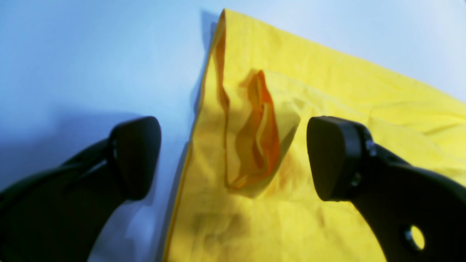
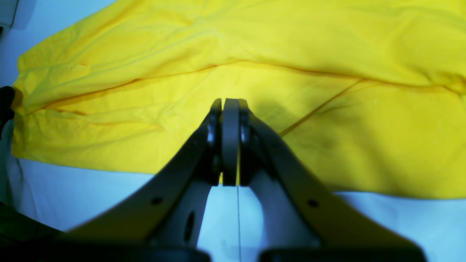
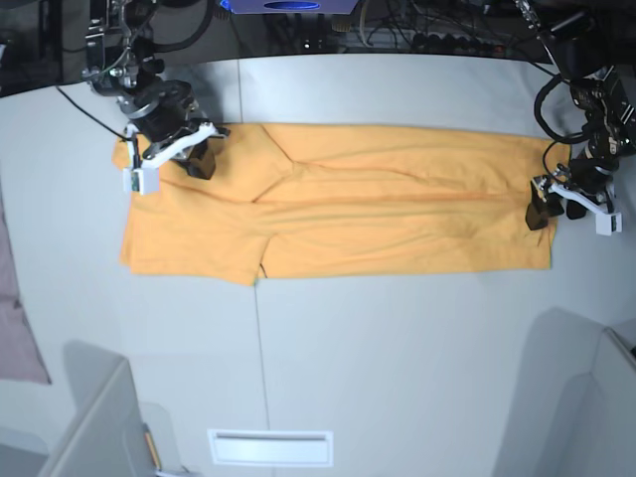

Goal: Fold the T-shirt properly
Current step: 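Release the hem and reposition both grippers over the folded edge, then grasp the strip's end with the left gripper and carry it toward the middle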

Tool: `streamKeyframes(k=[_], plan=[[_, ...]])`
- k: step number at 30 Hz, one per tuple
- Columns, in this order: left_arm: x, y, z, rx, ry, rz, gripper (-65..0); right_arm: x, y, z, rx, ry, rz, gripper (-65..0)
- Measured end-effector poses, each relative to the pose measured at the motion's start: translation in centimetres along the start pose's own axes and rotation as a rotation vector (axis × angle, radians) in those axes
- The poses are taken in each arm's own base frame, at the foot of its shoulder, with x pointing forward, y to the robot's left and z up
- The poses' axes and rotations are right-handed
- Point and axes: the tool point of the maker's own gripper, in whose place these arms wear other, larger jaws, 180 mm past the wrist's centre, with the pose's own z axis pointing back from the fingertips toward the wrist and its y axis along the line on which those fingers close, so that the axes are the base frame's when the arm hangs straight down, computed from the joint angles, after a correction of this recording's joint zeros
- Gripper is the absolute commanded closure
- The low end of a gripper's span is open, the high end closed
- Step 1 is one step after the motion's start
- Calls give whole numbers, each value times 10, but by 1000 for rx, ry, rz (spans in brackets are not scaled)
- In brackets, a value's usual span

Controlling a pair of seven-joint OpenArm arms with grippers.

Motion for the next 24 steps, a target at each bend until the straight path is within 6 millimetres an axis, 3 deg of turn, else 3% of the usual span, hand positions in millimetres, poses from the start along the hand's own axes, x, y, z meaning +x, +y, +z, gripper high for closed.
streamKeyframes(k=[3,7,11,17,21,24], plan=[[-3,-12,-8,-32,20,-20,-515,0,-1,0,-1,-1,-1,0],[-12,-13,-9,-39,34,-4,-304,0,-1,0,-2,-1,-1,0],[-19,-1,-9,-30,56,24,0,1,-2,1,-4,-3,-2,0],[-9,16,-1,6,88,-9,0,0,-2,1,-4,-3,-8,0],[3,32,16,70,98,-77,0,-1,-1,1,-2,-4,-12,0],[20,30,33,86,42,-128,0,-1,-1,1,-2,-3,-13,0]])
